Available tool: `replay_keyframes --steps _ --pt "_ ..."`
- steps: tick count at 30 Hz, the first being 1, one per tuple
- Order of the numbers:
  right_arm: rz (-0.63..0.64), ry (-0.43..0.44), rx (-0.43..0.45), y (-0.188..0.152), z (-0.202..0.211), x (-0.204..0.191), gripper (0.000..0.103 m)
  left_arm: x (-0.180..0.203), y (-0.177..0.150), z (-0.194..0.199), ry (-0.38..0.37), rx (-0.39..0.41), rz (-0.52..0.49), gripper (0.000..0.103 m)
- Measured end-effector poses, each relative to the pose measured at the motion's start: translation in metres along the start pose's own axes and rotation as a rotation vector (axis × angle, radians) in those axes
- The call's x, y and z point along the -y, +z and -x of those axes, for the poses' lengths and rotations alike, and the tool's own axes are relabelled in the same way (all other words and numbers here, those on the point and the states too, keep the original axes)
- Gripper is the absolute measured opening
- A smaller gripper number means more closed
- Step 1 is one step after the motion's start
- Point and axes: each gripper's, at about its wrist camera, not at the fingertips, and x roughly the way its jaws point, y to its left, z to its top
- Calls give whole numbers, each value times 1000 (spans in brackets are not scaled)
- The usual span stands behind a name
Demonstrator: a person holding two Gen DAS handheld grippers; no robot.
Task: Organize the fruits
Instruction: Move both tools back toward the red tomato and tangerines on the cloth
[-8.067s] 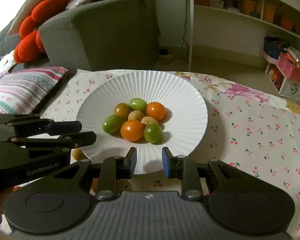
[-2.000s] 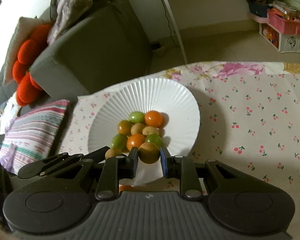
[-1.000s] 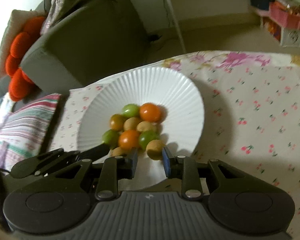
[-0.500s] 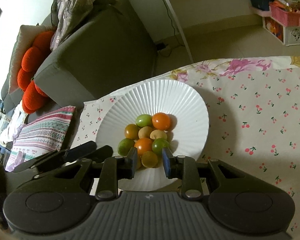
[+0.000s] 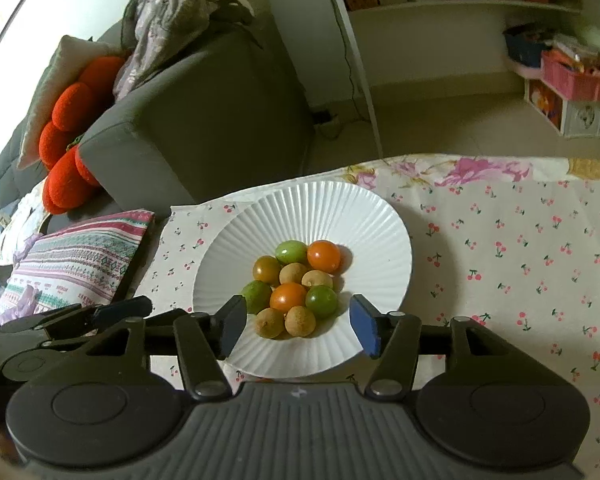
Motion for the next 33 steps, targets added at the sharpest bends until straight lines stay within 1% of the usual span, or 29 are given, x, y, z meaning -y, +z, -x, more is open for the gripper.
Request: replay_keyframes --steps 2,4,5,6,7,8,9,12,15,23,27,30,33 --pt "9 11 2 -1 3 -3 57 -2 -2 4 1 -9 -1 56" --pt "31 8 8 -3 7 -8 59 -3 -5 7 6 -21 -4 68" --pt "49 -1 12 -4 9 -12 62 -4 -7 8 8 -28 -3 71" --pt "71 -13 17 -4 10 -16 68 -6 -8 10 7 -33 -2 73" --pt "93 -24 24 -5 12 -20 71 -7 -9 11 8 -36 2 74" --pt "112 -28 29 -6 14 -23 78 -8 -10 13 9 -38 5 75" --pt "124 -28 32 -7 15 -25 82 -10 -10 14 12 -39 7 76" --pt "144 -15 29 -10 18 -31 89 -16 -11 17 26 -37 19 79" --pt "164 -5 24 -12 20 -35 92 -21 -12 20 32 -49 26 79" --pt "218 33 -7 -20 18 -49 94 -33 -26 29 66 -64 31 79" --pt "256 38 -48 -30 9 -60 94 -41 -43 31 105 -96 44 79" --pt "299 48 -70 -37 5 -70 94 -43 -56 38 89 -110 62 79" --pt "335 61 -84 -45 3 -78 94 -43 -70 47 99 -111 67 79"
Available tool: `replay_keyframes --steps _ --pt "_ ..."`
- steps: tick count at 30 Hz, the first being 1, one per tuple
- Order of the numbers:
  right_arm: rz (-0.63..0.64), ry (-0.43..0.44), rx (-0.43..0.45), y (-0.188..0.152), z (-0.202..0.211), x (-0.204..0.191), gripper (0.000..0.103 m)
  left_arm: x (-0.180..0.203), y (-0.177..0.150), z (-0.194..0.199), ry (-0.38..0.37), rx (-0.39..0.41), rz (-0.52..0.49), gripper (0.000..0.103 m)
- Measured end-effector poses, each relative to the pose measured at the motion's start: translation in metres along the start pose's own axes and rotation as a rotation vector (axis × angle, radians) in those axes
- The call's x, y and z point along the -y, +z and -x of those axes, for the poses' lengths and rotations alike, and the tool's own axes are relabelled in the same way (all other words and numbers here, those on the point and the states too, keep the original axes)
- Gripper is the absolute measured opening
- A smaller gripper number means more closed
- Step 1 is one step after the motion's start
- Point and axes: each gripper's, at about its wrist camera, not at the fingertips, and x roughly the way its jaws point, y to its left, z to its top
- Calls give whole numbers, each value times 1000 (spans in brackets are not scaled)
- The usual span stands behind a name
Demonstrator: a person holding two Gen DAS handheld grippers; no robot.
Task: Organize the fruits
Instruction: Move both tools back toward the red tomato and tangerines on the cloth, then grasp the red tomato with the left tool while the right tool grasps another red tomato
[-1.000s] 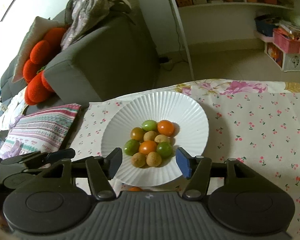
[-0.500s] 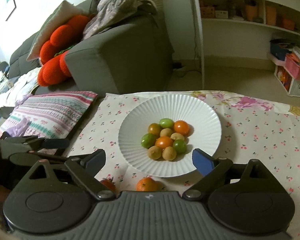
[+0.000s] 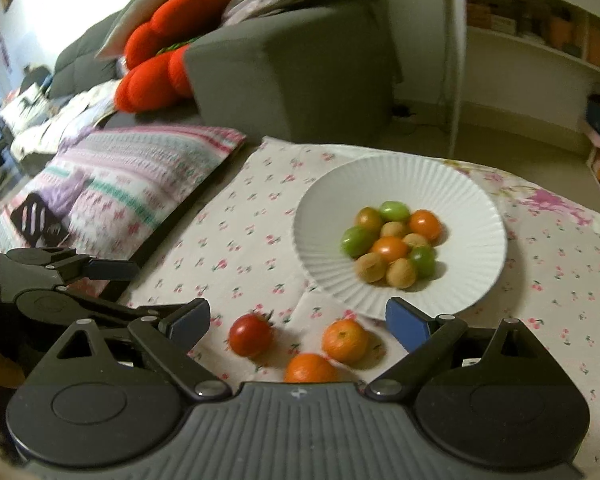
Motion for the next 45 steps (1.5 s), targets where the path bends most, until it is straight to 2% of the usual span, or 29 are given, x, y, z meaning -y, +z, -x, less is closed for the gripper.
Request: replay_keyframes --steps 6,10,20,22,27,30,34,35,36,45 --pt "42 22 -33 -8 -12 -14 94 -1 -25 6 -1 -22 14 79" --pt "54 36 -53 -14 -21 -24 93 4 -36 -2 17 -50 -29 68" --pt "42 -17 -30 -18 -51 -28 85 8 -40 -15 39 -72 -57 60" --pt "25 -17 -26 -18 -56 -26 83 7 -39 -16 39 -77 -49 54" --pt "55 -11 -36 -22 -67 -33 75 7 -39 -18 24 -89 -44 36" --pt "77 -38 -56 -25 -75 -37 65 8 -40 -18 23 -87 -45 35" --pt "82 -31 -70 -26 -80 -37 52 9 -40 -19 15 -87 -48 34" --pt "87 -32 -72 -26 -81 -37 47 9 -40 -19 15 -87 -49 34" --pt "87 -28 -74 -25 -81 -36 37 9 -40 -19 15 -87 -50 34" --pt "89 -13 -75 -23 -78 -40 35 8 -39 -18 4 -82 -42 33"
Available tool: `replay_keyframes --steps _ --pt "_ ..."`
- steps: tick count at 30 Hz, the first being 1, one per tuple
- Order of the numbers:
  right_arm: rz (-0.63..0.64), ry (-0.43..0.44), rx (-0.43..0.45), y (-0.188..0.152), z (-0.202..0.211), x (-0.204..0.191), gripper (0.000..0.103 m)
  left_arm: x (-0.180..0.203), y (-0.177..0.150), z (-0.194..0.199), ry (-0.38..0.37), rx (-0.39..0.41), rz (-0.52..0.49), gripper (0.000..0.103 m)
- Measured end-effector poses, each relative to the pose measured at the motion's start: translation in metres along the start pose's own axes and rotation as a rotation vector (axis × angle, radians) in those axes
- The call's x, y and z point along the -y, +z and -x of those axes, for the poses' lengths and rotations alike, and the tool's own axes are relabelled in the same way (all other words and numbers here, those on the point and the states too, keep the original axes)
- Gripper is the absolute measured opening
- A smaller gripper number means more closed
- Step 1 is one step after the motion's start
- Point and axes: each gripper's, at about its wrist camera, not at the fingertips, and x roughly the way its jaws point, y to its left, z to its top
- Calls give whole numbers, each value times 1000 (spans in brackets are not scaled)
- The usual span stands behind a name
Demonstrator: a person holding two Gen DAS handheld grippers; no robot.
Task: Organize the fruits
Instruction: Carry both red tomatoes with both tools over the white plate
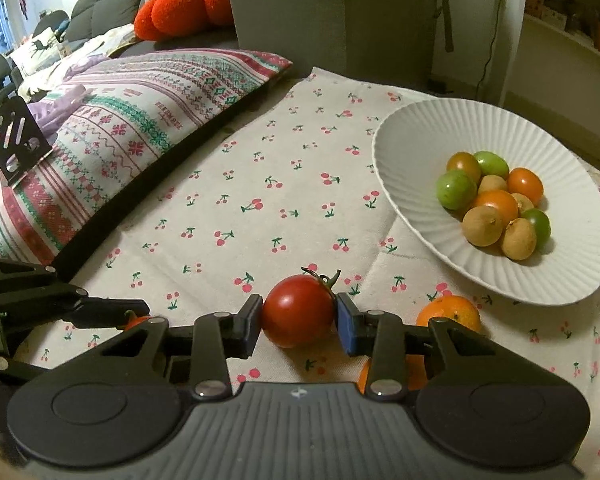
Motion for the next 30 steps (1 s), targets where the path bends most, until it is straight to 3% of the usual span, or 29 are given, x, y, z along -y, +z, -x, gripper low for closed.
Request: replay_keyframes --steps 14,30 --pt "-91 19 76 15 30 17 35 0 6 17 25 99 29 33" --pt "-200 -19 260 31 98 67 35 1 26 43 -33 241 69 33"
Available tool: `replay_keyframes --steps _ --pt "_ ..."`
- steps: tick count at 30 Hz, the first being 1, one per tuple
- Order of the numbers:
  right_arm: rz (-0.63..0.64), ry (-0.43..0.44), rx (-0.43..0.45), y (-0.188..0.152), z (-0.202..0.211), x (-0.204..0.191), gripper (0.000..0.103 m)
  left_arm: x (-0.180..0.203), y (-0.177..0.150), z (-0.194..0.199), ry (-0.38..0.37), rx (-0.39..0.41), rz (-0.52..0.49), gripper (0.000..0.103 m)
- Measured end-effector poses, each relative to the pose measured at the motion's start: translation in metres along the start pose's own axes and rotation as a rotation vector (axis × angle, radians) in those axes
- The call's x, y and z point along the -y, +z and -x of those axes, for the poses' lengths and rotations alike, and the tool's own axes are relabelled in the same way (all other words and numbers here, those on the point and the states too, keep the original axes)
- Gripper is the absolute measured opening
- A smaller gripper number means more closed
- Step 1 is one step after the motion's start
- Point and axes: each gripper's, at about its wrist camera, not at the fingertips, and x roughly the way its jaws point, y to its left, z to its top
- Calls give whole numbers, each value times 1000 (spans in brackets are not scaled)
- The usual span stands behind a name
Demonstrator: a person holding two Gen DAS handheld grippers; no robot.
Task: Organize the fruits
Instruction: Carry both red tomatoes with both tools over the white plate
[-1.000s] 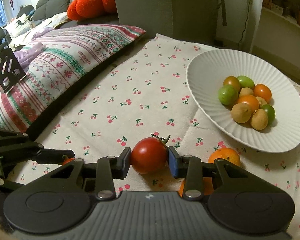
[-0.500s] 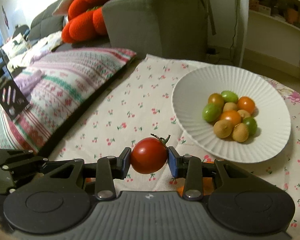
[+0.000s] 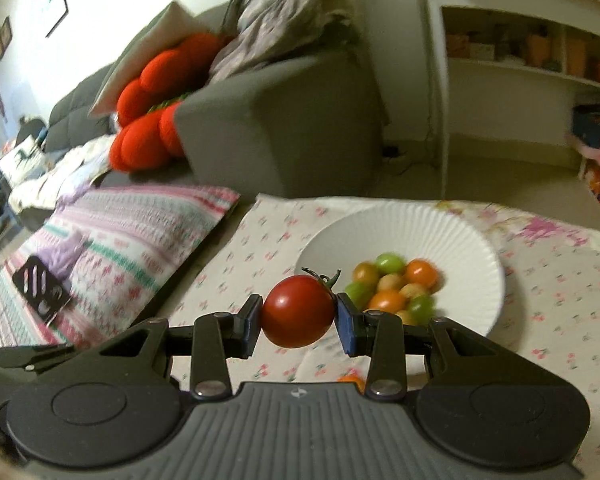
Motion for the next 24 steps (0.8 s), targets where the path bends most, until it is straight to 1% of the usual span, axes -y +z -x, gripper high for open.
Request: replay_keyframes --steps 8,12,16,20,24 --pt "-79 -51 74 13 16 28 35 9 15 -6 -12 13 -30 33" --pt "-112 -69 84 16 18 42 35 12 27 -12 -47 8 -13 33" --pt "-139 -92 91 17 18 51 35 20 40 -19 -67 14 -17 33" --pt "-167 -121 110 19 19 60 35 30 57 -32 -85 24 -39 33" --pt "-177 -171 119 21 14 72 35 43 72 -54 -112 32 -62 33"
